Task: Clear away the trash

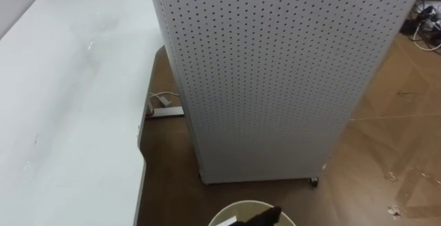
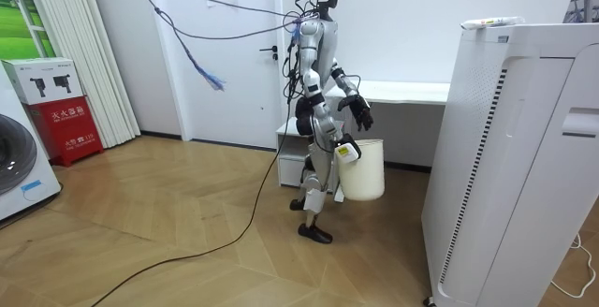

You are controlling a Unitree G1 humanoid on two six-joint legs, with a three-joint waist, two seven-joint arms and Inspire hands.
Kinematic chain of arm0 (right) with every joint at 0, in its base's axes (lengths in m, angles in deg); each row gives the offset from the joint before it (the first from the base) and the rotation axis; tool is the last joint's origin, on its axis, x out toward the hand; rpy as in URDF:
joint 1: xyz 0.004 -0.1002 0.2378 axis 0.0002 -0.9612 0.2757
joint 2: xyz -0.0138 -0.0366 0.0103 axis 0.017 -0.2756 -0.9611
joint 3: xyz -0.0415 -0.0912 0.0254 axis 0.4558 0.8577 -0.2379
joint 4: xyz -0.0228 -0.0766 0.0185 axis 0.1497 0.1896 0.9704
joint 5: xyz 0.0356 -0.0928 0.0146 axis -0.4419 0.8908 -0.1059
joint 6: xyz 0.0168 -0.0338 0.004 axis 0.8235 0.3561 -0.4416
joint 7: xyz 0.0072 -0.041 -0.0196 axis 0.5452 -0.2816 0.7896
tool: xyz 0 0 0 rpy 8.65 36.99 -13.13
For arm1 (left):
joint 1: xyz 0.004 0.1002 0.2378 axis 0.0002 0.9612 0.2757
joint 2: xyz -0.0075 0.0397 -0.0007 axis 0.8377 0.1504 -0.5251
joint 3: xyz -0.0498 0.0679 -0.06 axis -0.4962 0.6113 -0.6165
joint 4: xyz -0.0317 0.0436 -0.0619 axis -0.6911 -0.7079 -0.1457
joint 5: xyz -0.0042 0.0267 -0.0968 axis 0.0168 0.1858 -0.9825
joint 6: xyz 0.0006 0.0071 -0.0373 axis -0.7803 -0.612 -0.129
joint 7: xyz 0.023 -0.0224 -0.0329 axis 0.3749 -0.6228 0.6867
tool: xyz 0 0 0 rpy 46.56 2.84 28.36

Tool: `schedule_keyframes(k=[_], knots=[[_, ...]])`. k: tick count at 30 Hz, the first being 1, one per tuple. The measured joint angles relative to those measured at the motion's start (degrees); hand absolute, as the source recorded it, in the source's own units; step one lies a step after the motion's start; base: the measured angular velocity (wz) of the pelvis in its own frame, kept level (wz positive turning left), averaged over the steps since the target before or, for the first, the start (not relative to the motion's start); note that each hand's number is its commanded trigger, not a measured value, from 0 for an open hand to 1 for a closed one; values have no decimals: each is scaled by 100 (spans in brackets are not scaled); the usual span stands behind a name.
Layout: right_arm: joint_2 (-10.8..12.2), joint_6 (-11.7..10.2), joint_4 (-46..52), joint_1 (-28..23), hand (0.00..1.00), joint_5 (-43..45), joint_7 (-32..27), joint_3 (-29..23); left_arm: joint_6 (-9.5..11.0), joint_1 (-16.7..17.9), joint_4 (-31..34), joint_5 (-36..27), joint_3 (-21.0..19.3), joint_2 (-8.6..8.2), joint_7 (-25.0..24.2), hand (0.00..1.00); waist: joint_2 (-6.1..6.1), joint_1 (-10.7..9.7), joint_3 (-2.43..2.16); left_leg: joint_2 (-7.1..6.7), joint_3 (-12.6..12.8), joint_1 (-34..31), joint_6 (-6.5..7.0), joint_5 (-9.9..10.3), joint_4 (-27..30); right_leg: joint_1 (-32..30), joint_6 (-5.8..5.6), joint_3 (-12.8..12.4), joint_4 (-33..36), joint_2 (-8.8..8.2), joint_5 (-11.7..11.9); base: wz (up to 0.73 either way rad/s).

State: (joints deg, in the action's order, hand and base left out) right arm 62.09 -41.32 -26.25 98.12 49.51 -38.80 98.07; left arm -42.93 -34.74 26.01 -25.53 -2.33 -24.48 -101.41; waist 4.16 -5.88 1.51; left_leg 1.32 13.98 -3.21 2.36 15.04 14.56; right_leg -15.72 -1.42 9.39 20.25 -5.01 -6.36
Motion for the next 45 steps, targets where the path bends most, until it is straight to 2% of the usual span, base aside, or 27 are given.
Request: schedule_keyframes(k=[2, 8, 12, 16, 25, 28, 31, 34, 35, 36, 37, 38, 40, 41, 42, 44, 45], knots=[[78, 12, -6, -52, 100, 5, -33, 9, 0, 20, -4, 88, -171, -26, 24, 0, -61, 44, 20, -4, 34, -2, -2, -1, 11, -36, 9, -45, 37, 2, -2, -5], [107, -6, -9, -104, 100, -44, -75, -5, 30, 245, -4, 269, -401, -93, 365, 0, -186, 132, 8, -6, 68, -1, -2, -1, 25, -28, 17, -69, 28, 1, 3, -3], [134, -6, -83, -143, 100, -7, -71, -7, 31, 290, 13, 456, -494, -132, 560, 0, -189, 141, 7, -2, 9, -23, -2, -1, 27, -27, 17, -45, 1, 1, 2, 5], [183, -9, -179, -296, 100, 6, -45, -104, 55, 266, 30, 955, -700, -234, 825, 0, -187, 130, 4, 4, 18, -57, -2, -1, 22, -36, 18, 6, -51, 3, 7, 2], [219, -23, -261, -385, 100, -8, -34, -236, 124, 239, -179, 1365, -683, -238, 1355, 0, -189, 42, -8, 8, 40, 80, -2, -1, -7, 104, 13, 5, -92, 15, 13, -1], [220, -29, -239, -545, 100, -107, -37, -341, 124, 239, -231, 1486, -686, -208, 1415, 0, -187, -12, -29, -4, 58, 136, -2, -1, -25, 143, -3, -20, -104, 15, 32, -4], [243, -27, -203, -709, 100, -254, -36, -502, 148, 240, -456, 1522, -706, -209, 1446, 0, -229, -37, -49, -69, 192, 199, 1, -2, -15, 134, -12, -151, -64, 19, 75, -22], [248, -30, -227, -754, 100, -257, -27, -601, 215, 234, -912, 1655, -812, -208, 1552, 0, -277, -28, -79, -40, 527, 224, 5, -1, -19, 86, 0, -350, -179, 101, 271, -46], [277, -30, -218, -763, 100, -285, -25, -654, 214, 266, -1047, 1652, -890, -197, 1634, 0, -304, -4, -75, 31, 736, 239, 7, 0, -35, 75, 37, -307, -270, 127, 385, -67], [290, -30, -205, -770, 100, -309, -26, -659, 215, 289, -1089, 1648, -940, -198, 1660, 0, -308, 10, -75, 59, 843, 248, 31, 14, -88, 69, 63, -242, -299, 142, 435, -71], [319, -27, -204, -781, 100, -343, -33, -664, 213, 300, -1187, 1650, -1009, -198, 1714, 0, -324, 30, -81, 143, 1162, 296, 46, 45, -142, 47, 132, -20, -203, 121, 439, -53], [322, -25, -224, -811, 100, -361, -40, -694, 212, 305, -1269, 1652, -1061, -231, 1767, 0, -321, 64, -91, 235, 1623, 398, -14, 40, -192, 56, 180, 296, 272, -12, 123, -42], [300, -23, -291, -874, 100, -446, -44, -777, 215, 314, -1305, 1642, -1081, -271, 1798, 0, -403, 91, -130, 211, 2005, 566, -81, 4, -275, 197, 136, 514, 692, -181, -342, -39], [307, -25, -296, -870, 100, -445, -46, -771, 221, 315, -1358, 1641, -1106, -298, 1812, 0, -473, 129, -114, 186, 2045, 581, -116, 29, -135, 201, 191, 484, 604, -173, -413, -44], [315, -30, -294, -862, 100, -445, -48, -772, 222, 315, -1395, 1644, -1131, -325, 1812, 0, -466, 131, -113, 201, 2008, 552, -120, 41, -64, 175, 215, 466, 555, -150, -403, -49], [396, -32, -294, -838, 100, -433, -88, -768, 256, 328, -1578, 1645, -1289, -397, 1812, 0, -453, 155, -117, 229, 1559, 436, -136, 82, 71, 188, 342, 364, 386, -7, -326, -46], [411, -32, -293, -848, 100, -428, -87, -767, 260, 328, -1641, 1645, -1345, -414, 1813, 0, -464, 133, -111, 243, 1504, 428, -141, 88, 95, 211, 354, 372, 358, 13, -318, -19]])
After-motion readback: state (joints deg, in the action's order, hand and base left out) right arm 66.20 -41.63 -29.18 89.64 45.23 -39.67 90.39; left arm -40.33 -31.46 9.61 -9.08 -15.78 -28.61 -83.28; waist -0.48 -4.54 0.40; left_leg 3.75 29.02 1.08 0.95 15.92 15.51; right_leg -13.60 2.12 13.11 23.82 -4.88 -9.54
